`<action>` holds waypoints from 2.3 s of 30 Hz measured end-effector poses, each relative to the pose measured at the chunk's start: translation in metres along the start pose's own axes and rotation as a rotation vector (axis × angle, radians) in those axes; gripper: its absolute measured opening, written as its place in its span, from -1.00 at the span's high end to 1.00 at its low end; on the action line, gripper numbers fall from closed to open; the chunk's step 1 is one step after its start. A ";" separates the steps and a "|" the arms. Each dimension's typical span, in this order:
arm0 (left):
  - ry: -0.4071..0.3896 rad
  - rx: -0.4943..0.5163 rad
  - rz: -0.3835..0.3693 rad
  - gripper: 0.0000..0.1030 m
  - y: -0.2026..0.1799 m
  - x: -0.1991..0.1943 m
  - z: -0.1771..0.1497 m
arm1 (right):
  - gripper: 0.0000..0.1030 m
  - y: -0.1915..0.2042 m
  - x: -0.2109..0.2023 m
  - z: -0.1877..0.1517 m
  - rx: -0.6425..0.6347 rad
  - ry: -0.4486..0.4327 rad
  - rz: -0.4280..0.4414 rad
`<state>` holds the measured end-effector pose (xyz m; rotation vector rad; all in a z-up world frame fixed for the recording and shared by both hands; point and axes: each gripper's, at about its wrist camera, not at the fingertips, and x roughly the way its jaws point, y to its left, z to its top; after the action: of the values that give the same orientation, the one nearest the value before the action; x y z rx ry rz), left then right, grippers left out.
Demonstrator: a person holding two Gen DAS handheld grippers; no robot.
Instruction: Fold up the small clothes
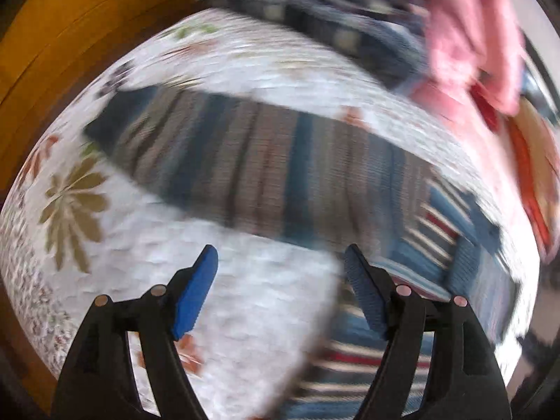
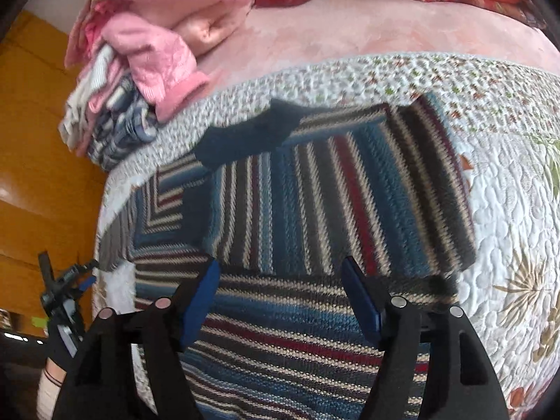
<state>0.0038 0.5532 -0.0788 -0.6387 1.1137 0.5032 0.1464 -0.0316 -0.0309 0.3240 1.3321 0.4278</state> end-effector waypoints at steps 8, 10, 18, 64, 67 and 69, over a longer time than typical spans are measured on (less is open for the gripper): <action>-0.004 -0.266 -0.066 -0.42 0.077 0.027 0.025 | -0.40 0.000 0.034 -0.009 -0.055 0.012 -0.094; 0.002 -0.341 -0.062 -0.42 0.099 0.037 0.027 | -0.40 -0.007 0.038 -0.009 -0.046 0.013 -0.098; -0.020 -0.440 -0.146 -0.43 0.121 0.061 0.045 | -0.39 -0.017 0.046 -0.007 -0.042 0.015 -0.131; -0.023 0.202 -0.571 0.74 -0.234 0.044 -0.078 | -0.39 -0.028 0.043 0.001 -0.033 0.005 -0.146; 0.025 0.185 -0.551 0.72 -0.237 0.072 -0.091 | -0.39 -0.027 0.045 0.000 -0.038 0.010 -0.149; 0.062 0.195 -0.514 0.70 -0.238 0.089 -0.101 | -0.39 -0.026 0.046 0.000 -0.044 0.014 -0.153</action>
<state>0.1269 0.3172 -0.1400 -0.7401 0.9937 -0.0655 0.1577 -0.0320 -0.0825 0.1813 1.3492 0.3303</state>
